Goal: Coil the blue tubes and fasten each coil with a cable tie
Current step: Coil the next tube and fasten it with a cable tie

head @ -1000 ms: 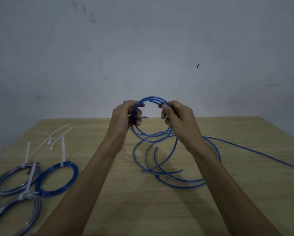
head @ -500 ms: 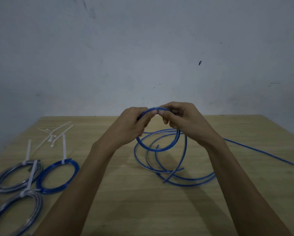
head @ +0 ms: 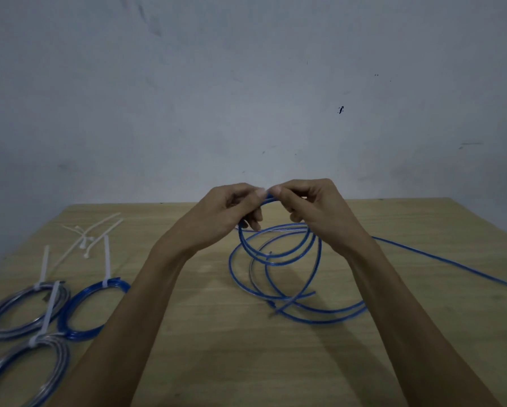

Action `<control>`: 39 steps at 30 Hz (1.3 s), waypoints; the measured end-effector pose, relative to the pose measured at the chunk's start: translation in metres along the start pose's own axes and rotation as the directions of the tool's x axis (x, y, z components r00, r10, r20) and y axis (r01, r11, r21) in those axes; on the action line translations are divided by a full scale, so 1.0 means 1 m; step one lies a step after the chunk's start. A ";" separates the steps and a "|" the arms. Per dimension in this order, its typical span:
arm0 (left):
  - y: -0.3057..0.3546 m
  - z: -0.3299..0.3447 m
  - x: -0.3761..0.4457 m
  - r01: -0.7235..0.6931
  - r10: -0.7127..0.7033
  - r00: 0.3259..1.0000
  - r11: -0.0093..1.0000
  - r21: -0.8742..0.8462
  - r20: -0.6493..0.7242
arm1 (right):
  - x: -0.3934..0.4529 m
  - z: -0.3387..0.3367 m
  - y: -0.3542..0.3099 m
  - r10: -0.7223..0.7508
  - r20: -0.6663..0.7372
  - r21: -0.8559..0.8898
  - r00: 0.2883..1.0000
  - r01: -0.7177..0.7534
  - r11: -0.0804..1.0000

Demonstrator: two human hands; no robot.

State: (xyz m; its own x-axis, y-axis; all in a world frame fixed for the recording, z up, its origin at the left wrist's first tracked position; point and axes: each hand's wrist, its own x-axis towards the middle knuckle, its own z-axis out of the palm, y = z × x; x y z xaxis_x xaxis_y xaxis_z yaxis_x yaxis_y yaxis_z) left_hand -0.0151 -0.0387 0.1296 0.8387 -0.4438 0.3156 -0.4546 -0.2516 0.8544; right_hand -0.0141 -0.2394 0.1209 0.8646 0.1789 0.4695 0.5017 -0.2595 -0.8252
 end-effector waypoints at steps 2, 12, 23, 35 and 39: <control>0.003 0.007 0.001 0.072 -0.072 0.997 0.997 0.010 0.014 | 0.000 0.002 -0.001 0.006 0.026 -0.020 1.000 -0.005 1.000; 0.008 0.012 0.001 0.128 -0.150 0.985 0.966 -0.224 -0.085 | 0.000 -0.003 -0.007 -0.039 -0.056 0.070 0.998 0.043 0.997; 0.000 0.021 0.005 0.004 -0.027 0.979 0.994 -0.111 -0.203 | -0.003 0.000 -0.009 -0.004 -0.015 0.064 1.000 0.005 0.998; 0.004 0.011 0.003 -0.012 0.020 0.990 0.998 0.057 -0.137 | -0.003 -0.008 -0.014 0.059 0.055 0.158 0.997 -0.067 0.985; 0.004 0.008 0.001 0.037 -0.039 0.995 0.999 -0.029 -0.094 | -0.003 -0.014 -0.013 0.110 0.023 0.241 0.994 -0.112 0.964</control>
State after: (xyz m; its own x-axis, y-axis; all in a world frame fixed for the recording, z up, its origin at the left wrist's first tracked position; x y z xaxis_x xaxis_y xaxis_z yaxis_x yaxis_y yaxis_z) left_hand -0.0186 -0.0468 0.1304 0.8803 -0.3508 0.3194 -0.4148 -0.2428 0.8769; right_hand -0.0232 -0.2501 0.1349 0.9138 0.1708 0.3685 0.3803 -0.0412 -0.9240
